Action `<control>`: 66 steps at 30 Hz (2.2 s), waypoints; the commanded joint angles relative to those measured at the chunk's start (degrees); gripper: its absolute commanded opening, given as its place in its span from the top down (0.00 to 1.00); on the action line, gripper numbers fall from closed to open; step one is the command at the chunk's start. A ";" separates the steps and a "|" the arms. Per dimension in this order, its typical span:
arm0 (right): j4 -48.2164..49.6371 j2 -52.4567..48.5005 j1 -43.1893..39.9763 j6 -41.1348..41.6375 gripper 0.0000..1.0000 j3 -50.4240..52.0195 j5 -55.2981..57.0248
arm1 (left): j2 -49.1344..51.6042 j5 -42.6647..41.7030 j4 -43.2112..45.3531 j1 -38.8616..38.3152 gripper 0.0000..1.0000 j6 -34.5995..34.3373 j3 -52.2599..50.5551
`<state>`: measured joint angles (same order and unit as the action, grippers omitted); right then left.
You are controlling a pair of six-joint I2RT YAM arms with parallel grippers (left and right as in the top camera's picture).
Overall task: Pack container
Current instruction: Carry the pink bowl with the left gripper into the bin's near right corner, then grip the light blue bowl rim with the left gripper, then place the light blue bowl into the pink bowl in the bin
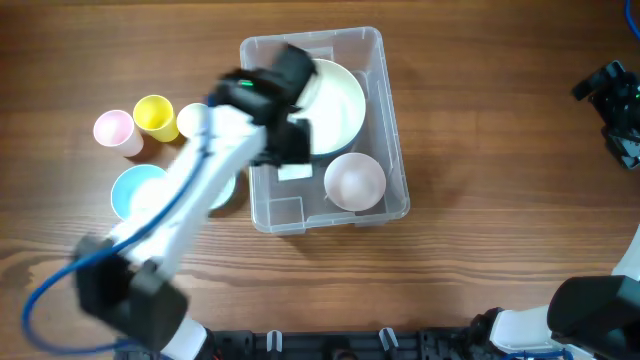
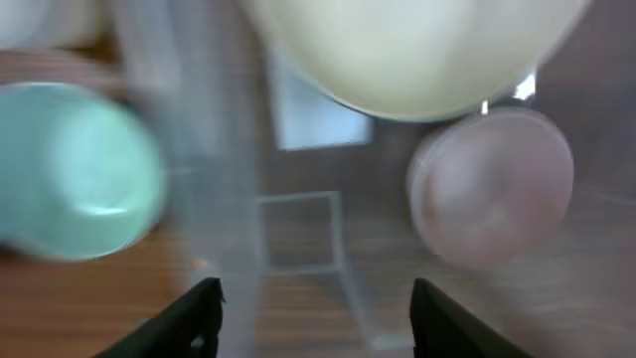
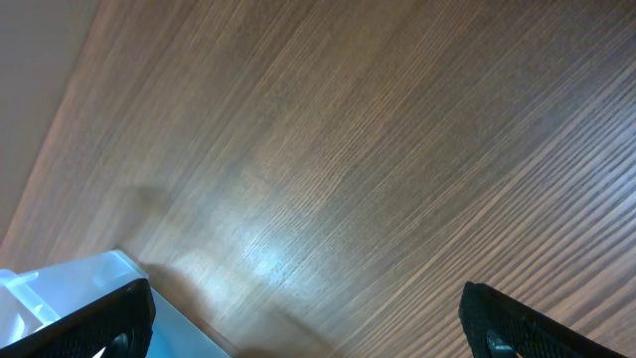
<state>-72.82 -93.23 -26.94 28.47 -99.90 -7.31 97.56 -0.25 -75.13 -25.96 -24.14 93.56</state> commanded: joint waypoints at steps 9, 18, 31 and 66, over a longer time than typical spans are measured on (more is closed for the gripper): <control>0.17 -0.74 -0.04 0.17 0.00 0.07 -0.22 | -9.27 3.96 -9.33 41.99 0.23 2.91 -8.07; 0.17 -0.74 -0.02 0.17 0.00 0.07 -0.22 | -9.27 -4.87 17.75 59.69 0.20 2.93 -34.05; 0.17 -0.74 -0.04 0.17 0.00 0.07 -0.22 | -1.73 -4.83 33.18 59.84 0.60 2.86 -41.59; 0.17 -0.74 -0.04 0.20 0.00 0.07 -0.22 | -0.31 -2.67 23.21 -8.26 0.96 3.48 -12.31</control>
<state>-72.79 -93.23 -26.94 28.49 -99.90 -7.31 90.52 -5.02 -52.36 -30.57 -20.27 81.06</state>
